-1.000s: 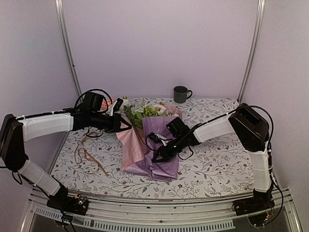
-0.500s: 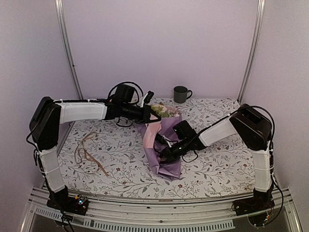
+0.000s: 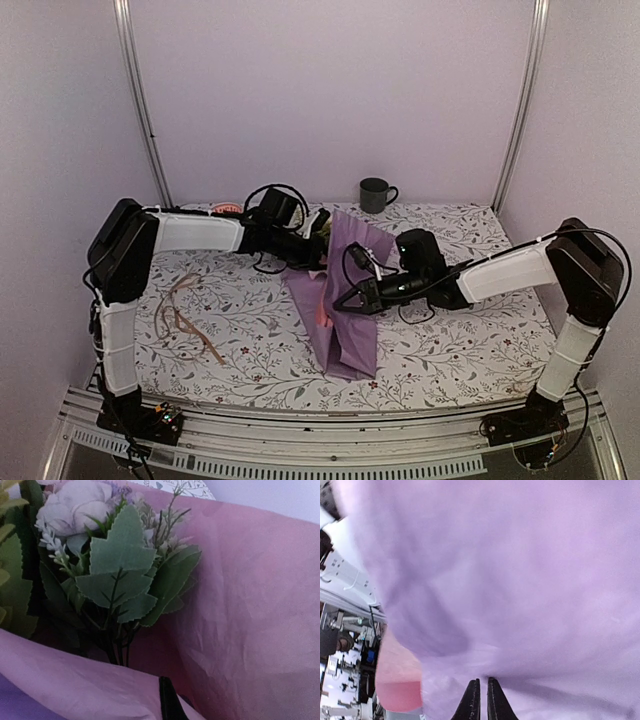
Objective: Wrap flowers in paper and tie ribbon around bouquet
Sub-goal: Fold the 2/3-folded wrapping paper at the center of the board.
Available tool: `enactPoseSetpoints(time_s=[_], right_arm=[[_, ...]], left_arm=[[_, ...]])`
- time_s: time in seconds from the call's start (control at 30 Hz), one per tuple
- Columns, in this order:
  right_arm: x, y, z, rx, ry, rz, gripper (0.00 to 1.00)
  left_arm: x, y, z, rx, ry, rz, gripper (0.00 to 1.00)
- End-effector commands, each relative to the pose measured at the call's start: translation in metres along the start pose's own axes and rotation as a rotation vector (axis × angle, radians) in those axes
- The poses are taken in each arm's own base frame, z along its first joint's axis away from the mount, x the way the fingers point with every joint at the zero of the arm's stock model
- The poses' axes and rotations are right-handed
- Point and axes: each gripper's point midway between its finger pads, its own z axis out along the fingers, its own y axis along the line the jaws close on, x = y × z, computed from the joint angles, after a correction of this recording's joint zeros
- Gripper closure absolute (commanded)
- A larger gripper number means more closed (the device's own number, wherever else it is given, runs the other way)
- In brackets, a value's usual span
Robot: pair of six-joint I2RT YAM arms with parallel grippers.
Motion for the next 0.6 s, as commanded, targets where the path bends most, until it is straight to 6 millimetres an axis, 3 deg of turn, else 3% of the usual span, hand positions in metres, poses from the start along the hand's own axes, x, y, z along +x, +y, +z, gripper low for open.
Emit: enactPoseSetpoints(time_s=[0.0, 0.07, 0.2, 0.27, 0.43, 0.57], right_arm=[[-0.011, -0.046, -0.011, 0.078, -0.054, 0.121, 0.94], [-0.022, -0.047, 0.007, 0.018, -0.003, 0.078, 0.94], [-0.02, -0.054, 0.039, -0.052, 0.07, 0.047, 0.96], [-0.014, -0.065, 0.048, -0.032, 0.086, 0.055, 0.96], [0.016, -0.112, 0.06, 0.1, 0.141, 0.19, 0.97], [0.024, -0.125, 0.061, 0.149, 0.145, 0.237, 0.96]], left_arm=[[0.006, 0.0, 0.001, -0.042, 0.015, 0.024, 1.0], [0.002, -0.006, -0.006, -0.047, -0.006, 0.041, 1.0], [0.002, -0.017, -0.018, -0.064, -0.031, 0.067, 1.0], [-0.003, -0.034, -0.035, -0.055, -0.066, 0.094, 1.0], [0.004, -0.053, -0.051, -0.035, -0.087, 0.121, 1.0], [0.012, -0.065, -0.052, 0.006, -0.07, 0.12, 1.0]])
